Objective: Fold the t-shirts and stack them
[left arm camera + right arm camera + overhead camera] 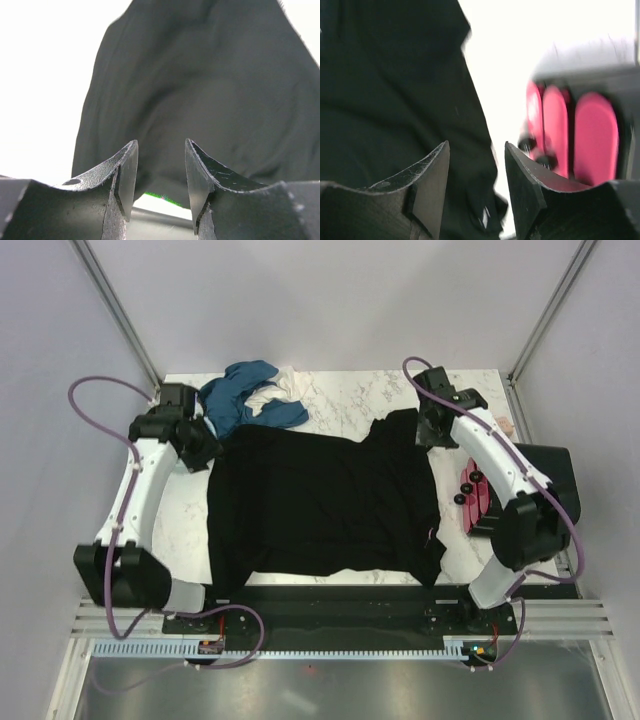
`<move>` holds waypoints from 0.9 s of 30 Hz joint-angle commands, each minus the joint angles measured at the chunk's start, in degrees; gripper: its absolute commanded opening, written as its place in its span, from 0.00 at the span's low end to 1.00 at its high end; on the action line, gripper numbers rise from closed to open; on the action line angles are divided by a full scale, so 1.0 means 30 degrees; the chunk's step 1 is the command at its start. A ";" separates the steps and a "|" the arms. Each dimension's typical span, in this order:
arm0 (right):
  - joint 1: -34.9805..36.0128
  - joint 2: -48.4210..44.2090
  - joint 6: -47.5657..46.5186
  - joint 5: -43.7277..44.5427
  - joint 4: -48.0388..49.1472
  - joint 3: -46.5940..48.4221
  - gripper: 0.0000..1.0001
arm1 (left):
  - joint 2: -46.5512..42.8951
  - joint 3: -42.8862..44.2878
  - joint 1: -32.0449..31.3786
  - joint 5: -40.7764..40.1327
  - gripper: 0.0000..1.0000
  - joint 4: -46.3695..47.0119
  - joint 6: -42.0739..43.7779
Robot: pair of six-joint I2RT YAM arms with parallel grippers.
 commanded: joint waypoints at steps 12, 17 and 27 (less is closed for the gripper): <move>-0.2820 1.0102 -0.2111 -0.4408 0.3857 0.7860 0.62 | 1.3032 1.1097 0.0262 0.1888 0.50 0.1772 0.1289; -0.2820 1.2889 -0.2260 -0.5293 0.4295 0.9327 0.61 | 1.5320 1.1806 0.0262 0.2273 0.50 0.1743 0.1494; -0.2820 1.6024 -0.2172 -0.5559 0.4063 1.1496 0.39 | 1.6669 1.1748 0.0233 0.2888 0.19 0.1714 0.2402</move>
